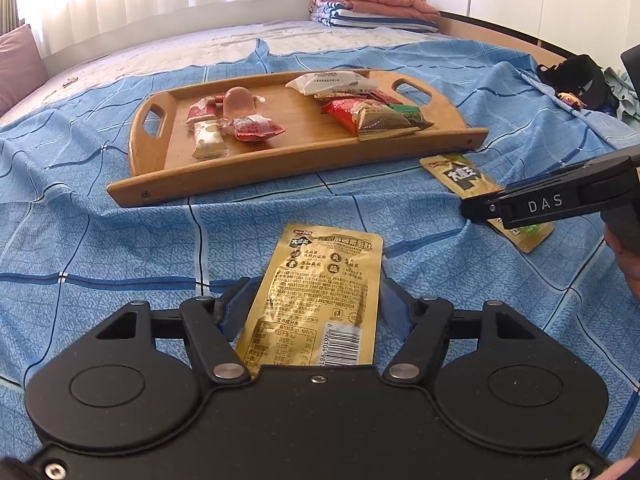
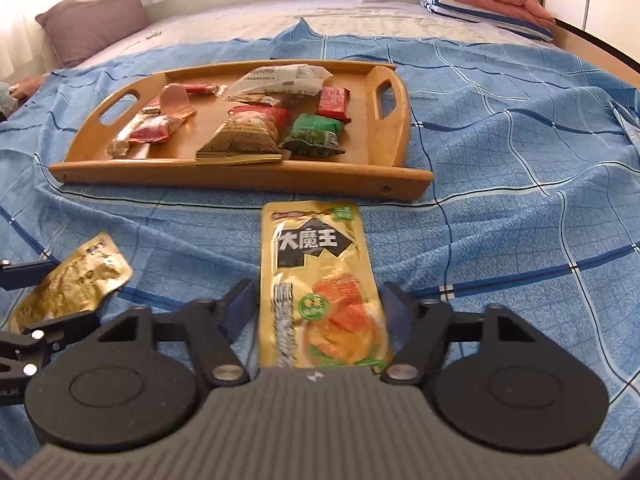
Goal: Organize snacks
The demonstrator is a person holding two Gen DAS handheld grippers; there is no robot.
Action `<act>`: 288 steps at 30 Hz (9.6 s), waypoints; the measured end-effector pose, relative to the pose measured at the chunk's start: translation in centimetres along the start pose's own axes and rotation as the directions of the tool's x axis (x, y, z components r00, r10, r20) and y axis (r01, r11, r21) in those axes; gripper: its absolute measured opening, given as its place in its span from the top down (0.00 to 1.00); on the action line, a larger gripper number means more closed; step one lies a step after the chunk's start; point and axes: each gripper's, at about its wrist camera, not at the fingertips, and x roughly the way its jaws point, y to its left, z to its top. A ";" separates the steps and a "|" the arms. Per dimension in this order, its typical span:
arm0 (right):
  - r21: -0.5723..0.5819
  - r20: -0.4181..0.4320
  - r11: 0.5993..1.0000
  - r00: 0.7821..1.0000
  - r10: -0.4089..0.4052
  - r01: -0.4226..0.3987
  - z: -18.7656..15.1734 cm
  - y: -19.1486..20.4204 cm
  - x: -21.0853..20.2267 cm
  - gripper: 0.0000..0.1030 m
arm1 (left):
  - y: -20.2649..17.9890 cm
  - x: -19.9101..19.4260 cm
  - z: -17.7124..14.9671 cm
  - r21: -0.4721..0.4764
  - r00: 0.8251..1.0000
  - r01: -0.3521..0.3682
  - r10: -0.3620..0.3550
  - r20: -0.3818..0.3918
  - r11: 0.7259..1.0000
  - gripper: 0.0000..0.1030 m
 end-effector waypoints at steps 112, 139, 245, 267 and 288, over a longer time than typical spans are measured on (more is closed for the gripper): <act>0.153 0.117 0.987 0.992 0.041 -0.059 14.7 -1.9 10.2 0.36 | 5.5 17.4 19.3 -0.291 0.997 -0.062 0.071 0.021 0.955 0.45; 0.170 0.206 0.984 0.979 0.010 -0.046 14.3 -0.9 4.9 0.14 | 6.2 10.8 19.0 -0.237 0.986 -0.104 0.131 0.099 0.966 0.04; 0.031 0.192 0.992 0.974 -0.124 0.120 -5.8 6.7 -1.8 0.00 | 4.1 -0.7 -2.5 -0.198 0.982 -0.159 0.176 0.069 0.967 0.00; 0.031 0.192 0.992 0.974 -0.124 0.120 -5.8 6.7 -1.8 0.00 | 4.0 -0.7 -2.6 -0.200 0.982 -0.157 0.174 0.069 0.967 0.00; 0.031 0.193 0.992 0.973 -0.124 0.120 -5.9 6.7 -1.7 0.00 | 4.0 -0.6 -2.6 -0.202 0.982 -0.156 0.173 0.070 0.967 0.00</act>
